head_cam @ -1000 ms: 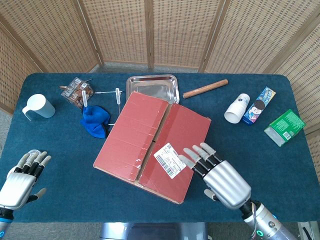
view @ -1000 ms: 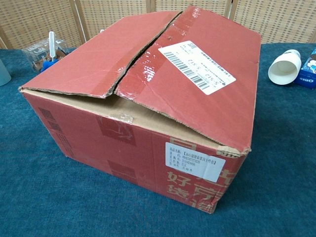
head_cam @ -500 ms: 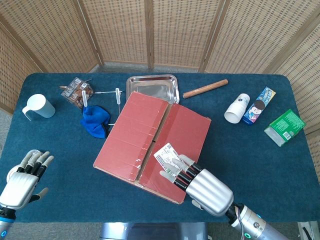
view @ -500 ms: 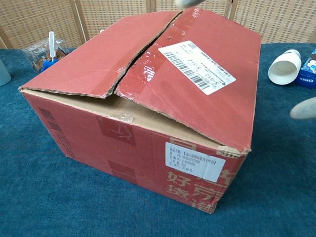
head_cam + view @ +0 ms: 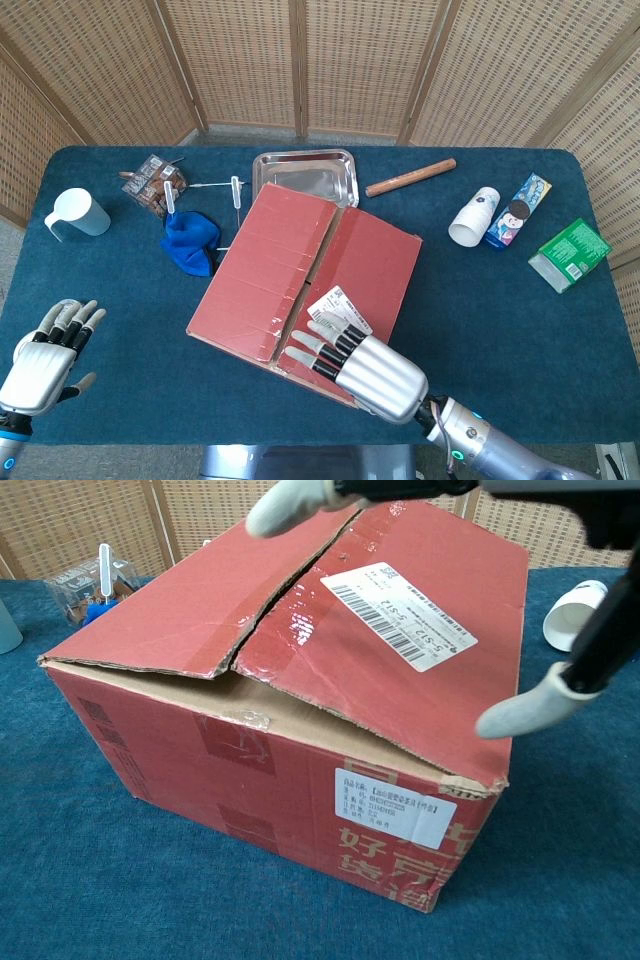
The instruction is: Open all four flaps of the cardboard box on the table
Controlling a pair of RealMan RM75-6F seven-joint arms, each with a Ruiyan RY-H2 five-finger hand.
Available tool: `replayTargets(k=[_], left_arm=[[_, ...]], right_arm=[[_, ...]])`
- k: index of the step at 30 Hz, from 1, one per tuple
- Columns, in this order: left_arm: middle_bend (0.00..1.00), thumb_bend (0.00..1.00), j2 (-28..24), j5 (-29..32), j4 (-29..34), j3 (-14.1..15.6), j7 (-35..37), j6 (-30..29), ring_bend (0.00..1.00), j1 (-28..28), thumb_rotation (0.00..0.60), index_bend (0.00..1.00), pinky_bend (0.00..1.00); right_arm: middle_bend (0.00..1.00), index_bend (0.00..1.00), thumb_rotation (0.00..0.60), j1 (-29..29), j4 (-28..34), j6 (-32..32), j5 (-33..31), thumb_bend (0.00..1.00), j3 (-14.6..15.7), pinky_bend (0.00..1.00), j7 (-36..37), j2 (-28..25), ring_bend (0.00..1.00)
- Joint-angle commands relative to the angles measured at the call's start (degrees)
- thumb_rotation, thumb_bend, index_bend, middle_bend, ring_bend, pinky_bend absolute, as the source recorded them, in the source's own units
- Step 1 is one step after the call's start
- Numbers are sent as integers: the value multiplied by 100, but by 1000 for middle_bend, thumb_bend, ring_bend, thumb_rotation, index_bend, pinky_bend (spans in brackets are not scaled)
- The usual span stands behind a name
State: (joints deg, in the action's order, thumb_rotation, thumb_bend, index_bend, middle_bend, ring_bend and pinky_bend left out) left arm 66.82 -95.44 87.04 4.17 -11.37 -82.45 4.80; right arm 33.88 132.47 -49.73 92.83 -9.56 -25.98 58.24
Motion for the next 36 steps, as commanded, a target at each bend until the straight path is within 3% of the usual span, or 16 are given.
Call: replayTargets(k=[1,19,36], left_arm=[[0,100,23,35,-33,-12,-2,17,0,6,600,0,0],[0,99,107,103,-137,-36,0,33,0,45,600,0,0],[0,100,107,121,-126,-15,27,37,0,61,600,0,0]], right_arm=[[0,0,600,135,-56,69,-174,70,-38,0,-225,232,0],[0,0,600,589,-80,-20,-904,171,-92,0,-1024,1146,0],[0,0,600,895,-360,-469,-1431,190,38,0,-2084,2136,0]])
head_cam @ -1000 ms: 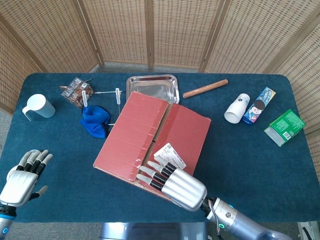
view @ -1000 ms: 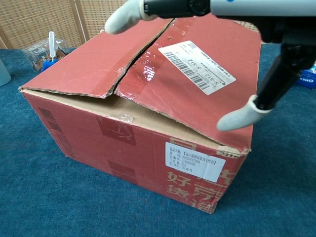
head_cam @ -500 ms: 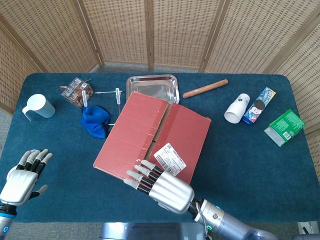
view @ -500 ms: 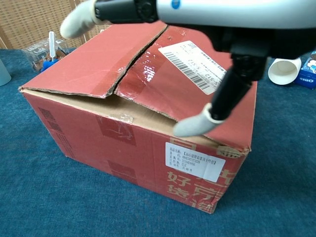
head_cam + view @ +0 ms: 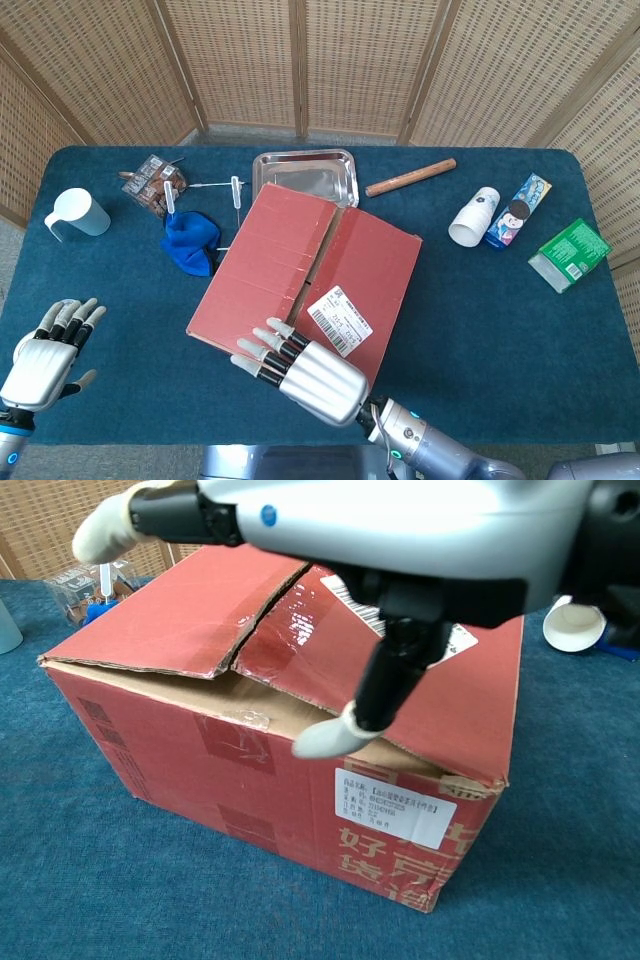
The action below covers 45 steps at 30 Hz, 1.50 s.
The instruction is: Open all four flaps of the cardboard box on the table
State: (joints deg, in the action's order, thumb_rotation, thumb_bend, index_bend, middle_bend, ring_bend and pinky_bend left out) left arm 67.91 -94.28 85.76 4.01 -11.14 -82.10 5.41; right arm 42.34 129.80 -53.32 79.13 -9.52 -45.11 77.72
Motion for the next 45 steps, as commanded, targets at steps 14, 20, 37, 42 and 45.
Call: replayTargets(k=[14,20,37,42,45], left_arm=[[0,101,0,13,12,10,15,4,0,14,600,0,0],[0,101,-13,5,28,15,43,-15,0,12,600,0,0],[0,100,-33,12,55,28,80,-17,0,18,600,0,0],[0,100,-39,-3,65,36,90,-34,0,14,600,0,0],[0,100,-46,-13,75,42,92,-44,0,11,600,0,0]], right_arm=[[0,0,600,240,-223,-480,-351,285,213,0,-1219,858,0],[0,0,600,342,-363,-562,-441,287,198,0,-1421,989,0],[0,0,600,477,-520,-764,-338,445,338,0,-1741,1127,0],[0,0,600,465,-528,-842,-242,443,416,0,-1837,1133,0],[0,0,600,460,-521,-860,-202,436,466,0,-1862,1169,0]])
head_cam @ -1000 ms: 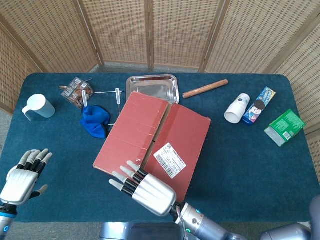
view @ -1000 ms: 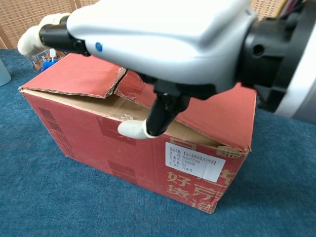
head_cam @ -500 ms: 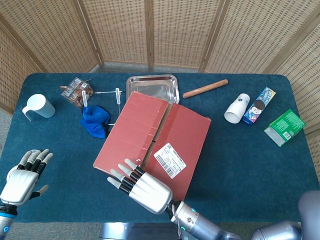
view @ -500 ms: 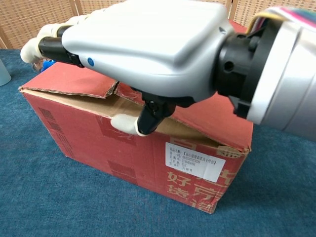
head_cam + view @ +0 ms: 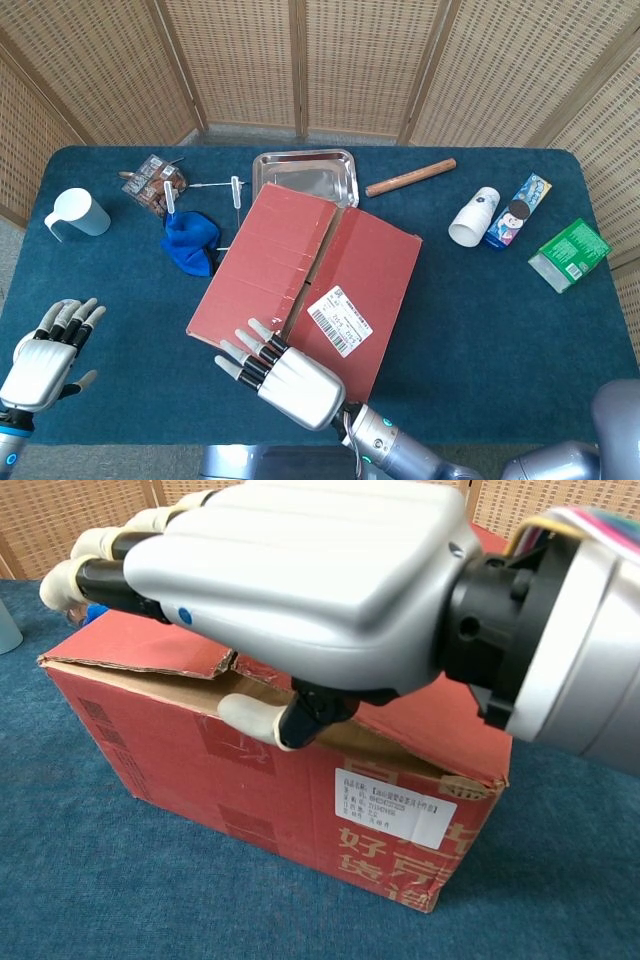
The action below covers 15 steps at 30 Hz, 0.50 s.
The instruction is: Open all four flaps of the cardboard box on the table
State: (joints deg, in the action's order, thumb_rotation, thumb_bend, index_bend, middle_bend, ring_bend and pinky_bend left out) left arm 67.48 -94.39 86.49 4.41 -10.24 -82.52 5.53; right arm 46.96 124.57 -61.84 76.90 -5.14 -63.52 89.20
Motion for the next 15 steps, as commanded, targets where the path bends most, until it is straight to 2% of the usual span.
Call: replayTargets(k=[1,5,12,15], left_arm=[[0,100,-3,-3,5,4,2,-2,0,-2,600,0,0],[0,100,-9,3,11,1,1,-12,0,-6,600,0,0],[0,100,-23,-13,19,10,24,-17,0,-4,600,0,0],[0,100,-22,-14,24,8,24,-15,0,0,600,0,0]], right_arm=[[0,0,600,0,-1,-10,28,430,35,0,-36,33,0],[0,0,600,23,-77,-27,-1,412,47,0,-165,127,0],[0,0,600,25,-129,-107,-81,294,44,0,-301,189,0],[0,0,600,26,-171,-154,-36,273,54,0,-374,215,0]])
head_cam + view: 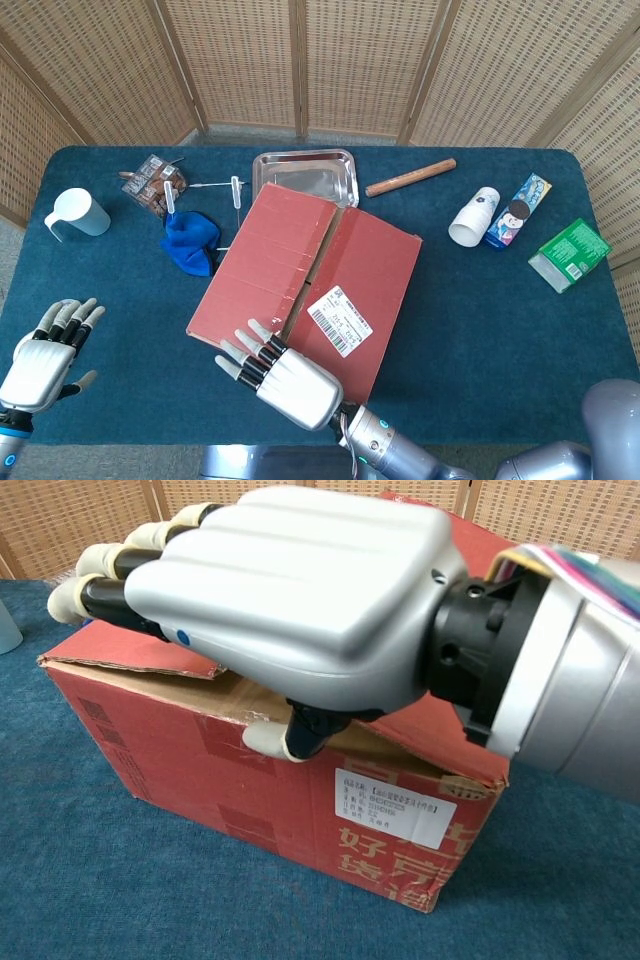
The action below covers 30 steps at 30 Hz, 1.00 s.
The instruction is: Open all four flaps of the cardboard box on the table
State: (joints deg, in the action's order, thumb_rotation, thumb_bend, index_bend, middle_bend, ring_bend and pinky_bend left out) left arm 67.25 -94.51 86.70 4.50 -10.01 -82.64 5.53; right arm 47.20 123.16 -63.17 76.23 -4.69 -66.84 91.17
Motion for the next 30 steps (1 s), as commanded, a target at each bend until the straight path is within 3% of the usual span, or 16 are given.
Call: replayTargets(k=[1,8,13,30], left_arm=[[0,100,-1,-2,4,-2,2,-6,0,0,600,0,0],[0,101,-13,2,17,3,17,-13,0,-7,600,0,0],[0,100,-17,4,27,3,36,-2,0,0,600,0,0],[0,100,-20,-19,42,26,33,0,0,-4,600,0,0]], right_arm=[[0,0,600,4,-45,-23,42,272,14,0,-50,25,0],[0,0,600,-3,-172,-53,164,296,65,0,-80,37,0],[0,0,600,-7,-221,-85,234,391,64,0,-175,-4,0],[0,0,600,-220,-75,-357,714,552,235,0,-640,-120,0]])
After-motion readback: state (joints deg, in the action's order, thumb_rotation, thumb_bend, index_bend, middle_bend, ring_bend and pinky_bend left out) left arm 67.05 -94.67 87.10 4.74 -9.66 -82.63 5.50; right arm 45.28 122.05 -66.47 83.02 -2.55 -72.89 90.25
